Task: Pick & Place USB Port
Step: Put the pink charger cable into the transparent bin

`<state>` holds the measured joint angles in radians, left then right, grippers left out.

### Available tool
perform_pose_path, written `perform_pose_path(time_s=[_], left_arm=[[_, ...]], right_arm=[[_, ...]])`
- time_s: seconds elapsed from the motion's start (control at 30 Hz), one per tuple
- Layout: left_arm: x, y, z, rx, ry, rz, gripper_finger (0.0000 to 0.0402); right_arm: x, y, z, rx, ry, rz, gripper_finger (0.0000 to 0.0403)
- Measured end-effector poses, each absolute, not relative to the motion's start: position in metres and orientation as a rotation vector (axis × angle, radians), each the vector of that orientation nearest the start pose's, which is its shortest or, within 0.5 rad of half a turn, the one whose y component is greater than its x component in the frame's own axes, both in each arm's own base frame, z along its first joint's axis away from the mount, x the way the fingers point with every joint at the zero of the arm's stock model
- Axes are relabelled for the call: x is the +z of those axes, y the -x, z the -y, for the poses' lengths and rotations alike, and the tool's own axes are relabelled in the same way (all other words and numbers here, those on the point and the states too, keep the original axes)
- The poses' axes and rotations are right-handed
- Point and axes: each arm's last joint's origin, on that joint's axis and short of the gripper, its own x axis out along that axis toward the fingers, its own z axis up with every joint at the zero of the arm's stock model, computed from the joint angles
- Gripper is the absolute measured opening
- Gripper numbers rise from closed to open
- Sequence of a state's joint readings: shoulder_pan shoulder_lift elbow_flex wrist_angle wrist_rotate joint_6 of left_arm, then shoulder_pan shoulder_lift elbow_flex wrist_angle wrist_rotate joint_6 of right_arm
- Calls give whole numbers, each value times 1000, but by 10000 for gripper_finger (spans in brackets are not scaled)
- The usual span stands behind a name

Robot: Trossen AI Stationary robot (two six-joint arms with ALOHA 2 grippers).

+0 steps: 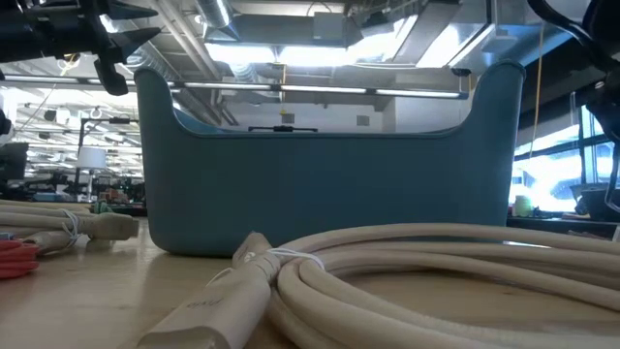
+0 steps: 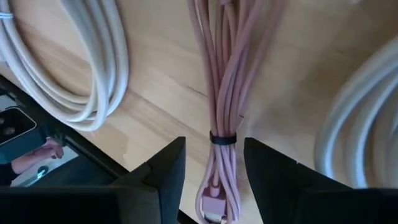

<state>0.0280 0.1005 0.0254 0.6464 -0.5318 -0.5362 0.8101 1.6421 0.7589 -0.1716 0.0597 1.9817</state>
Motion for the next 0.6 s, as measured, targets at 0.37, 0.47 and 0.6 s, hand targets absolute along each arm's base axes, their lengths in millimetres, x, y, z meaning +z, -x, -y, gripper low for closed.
perform_pose_path(time_s=[0.37,0.47,0.6], left_arm=[[222,-84,-17,384,652,697,104],[221,-84,-17,384,652,696,104],[222,-84,-17,384,652,697,104]], right_arm=[[112,-210,-221,-404,-1326,-1258,164],[110,-210,-221,-413,-1322,-1248,149],[108,-211,-219,-425,-1304,-1251,71]])
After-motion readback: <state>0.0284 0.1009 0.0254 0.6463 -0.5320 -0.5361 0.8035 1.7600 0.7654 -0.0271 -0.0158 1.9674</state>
